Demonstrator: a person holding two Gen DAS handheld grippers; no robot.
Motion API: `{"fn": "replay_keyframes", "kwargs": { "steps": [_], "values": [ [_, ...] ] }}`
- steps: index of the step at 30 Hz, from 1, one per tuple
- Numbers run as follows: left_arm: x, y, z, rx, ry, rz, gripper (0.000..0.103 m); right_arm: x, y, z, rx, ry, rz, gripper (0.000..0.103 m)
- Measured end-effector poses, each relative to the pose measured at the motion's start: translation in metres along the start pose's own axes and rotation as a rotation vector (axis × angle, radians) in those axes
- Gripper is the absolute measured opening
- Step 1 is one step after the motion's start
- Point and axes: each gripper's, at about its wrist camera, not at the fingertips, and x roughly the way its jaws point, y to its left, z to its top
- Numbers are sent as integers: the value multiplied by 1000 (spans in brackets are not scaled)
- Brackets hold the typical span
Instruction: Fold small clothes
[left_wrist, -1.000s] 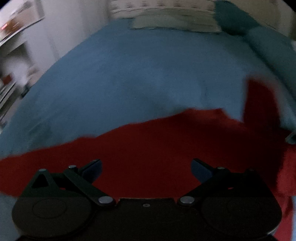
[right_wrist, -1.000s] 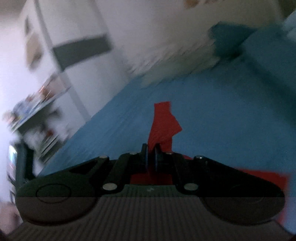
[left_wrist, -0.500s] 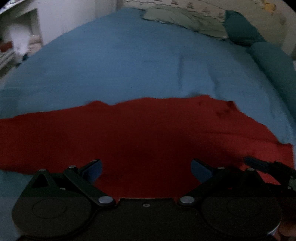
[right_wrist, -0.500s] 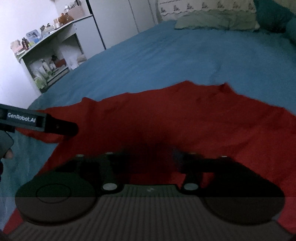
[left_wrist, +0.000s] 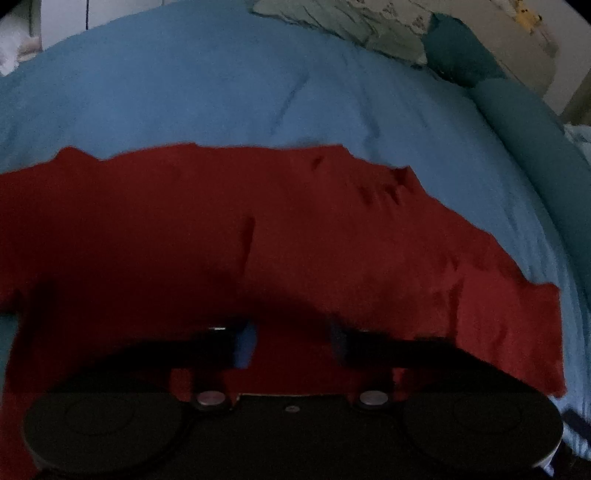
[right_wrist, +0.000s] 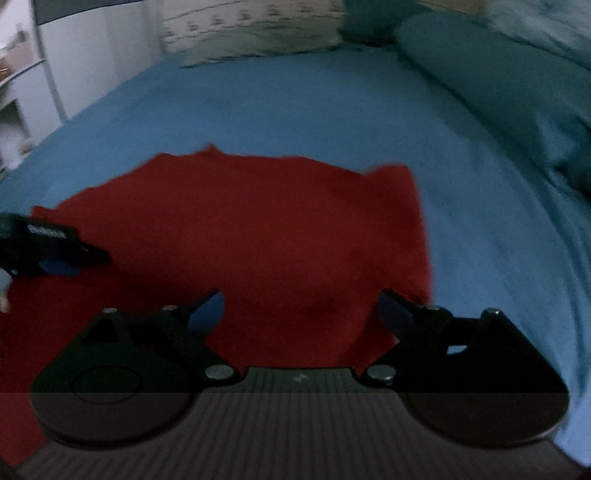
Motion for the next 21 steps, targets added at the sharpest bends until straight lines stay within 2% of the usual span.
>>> {"fn": "replay_keyframes", "kwargs": {
  "steps": [2, 5, 8, 13, 14, 17, 21],
  "values": [
    [5, -1, 7, -8, -14, -1, 4, 1, -3, -10, 4, -6, -59, 103],
    [0, -5, 22, -2, -62, -17, 4, 5, -6, -21, -3, -15, -142, 103],
    [-27, -10, 39, 34, -183, -18, 4, 17, -6, -24, -43, -22, -199, 103],
    [-63, 13, 50, 45, -340, 90, 4, 41, -7, -9, -92, -42, -234, 103],
    [-63, 18, 49, 44, -349, 105, 4, 44, -7, -8, -97, -45, -233, 103],
    [-51, 36, 44, 28, -309, 108, 4, 55, -12, 2, -121, -51, -236, 103],
    [-36, 43, 33, 28, -274, 79, 4, 58, -33, 11, -113, -30, -268, 103]
  ]
}}
